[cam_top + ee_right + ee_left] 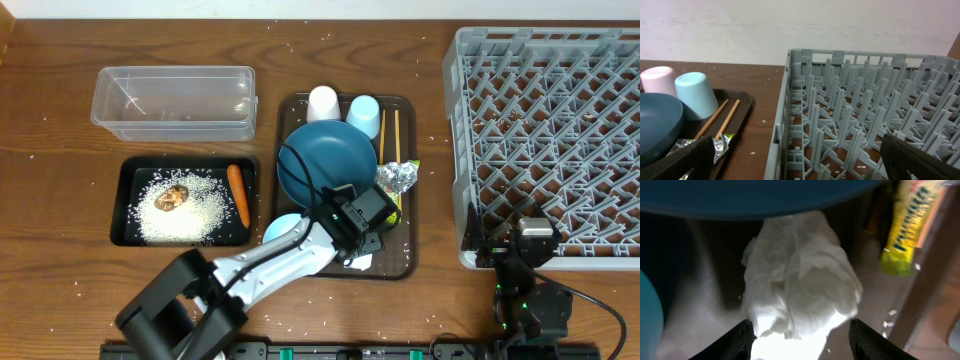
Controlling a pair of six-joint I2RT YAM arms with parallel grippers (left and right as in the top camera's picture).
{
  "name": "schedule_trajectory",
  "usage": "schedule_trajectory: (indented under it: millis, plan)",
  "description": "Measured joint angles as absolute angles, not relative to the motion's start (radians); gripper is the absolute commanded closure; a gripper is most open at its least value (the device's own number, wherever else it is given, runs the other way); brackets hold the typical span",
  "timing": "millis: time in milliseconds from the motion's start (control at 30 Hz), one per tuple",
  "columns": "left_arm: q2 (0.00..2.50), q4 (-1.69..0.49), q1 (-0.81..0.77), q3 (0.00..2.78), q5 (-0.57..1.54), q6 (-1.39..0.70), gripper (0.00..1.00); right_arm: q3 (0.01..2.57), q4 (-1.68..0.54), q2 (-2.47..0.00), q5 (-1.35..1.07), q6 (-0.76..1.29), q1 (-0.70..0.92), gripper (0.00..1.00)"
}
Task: Sort waste into correct bins and load items into the dishwasher rack
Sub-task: 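Reach the left gripper to the white tissue and grasp it, then carry the tissue into the clear plastic bin and release it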
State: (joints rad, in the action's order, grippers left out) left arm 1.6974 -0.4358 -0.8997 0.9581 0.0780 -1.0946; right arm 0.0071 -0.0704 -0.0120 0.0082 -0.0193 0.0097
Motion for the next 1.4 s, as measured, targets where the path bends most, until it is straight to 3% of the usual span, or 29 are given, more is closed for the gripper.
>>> schedule_trajectory:
  millis: [200,267,400,533,800,1033,1233,1400]
  plan:
    - [1.745,-0.429,-0.9,0.965,0.078,-1.103,0.41,0.007,-0.07,-0.012,0.008,-0.019,0.01,0.01]
    - [1.752,-0.422,-0.9,0.968,0.078,-1.106,0.5,0.007,-0.07,-0.012,0.008,-0.019,0.01,0.01]
    - [1.758,-0.419,-0.902,0.969,0.076,-1.111,0.78,0.007,-0.07,-0.012,0.008,-0.019,0.01,0.01]
    - [1.764,-0.419,-0.914,0.969,0.077,-1.114,0.94,0.007,-0.07,-0.012,0.008,-0.019,0.01,0.01]
    - [1.751,-0.43,-0.937,0.969,0.125,-1.114,0.94,0.007,-0.07,-0.012,0.008,-0.019,0.01,0.01]
    - [1.56,-0.455,-0.92,0.969,0.136,-1.114,0.94,0.007,-0.07,-0.012,0.008,-0.019,0.01,0.01]
    - [1.381,-0.464,-0.796,0.969,0.082,-1.103,0.94,0.007,-0.07,-0.012,0.008,-0.019,0.01,0.01]
    - [1.326,-0.446,-0.625,0.969,-0.1,-1.1,0.94,0.007,-0.07,-0.012,0.008,-0.019,0.01,0.01]
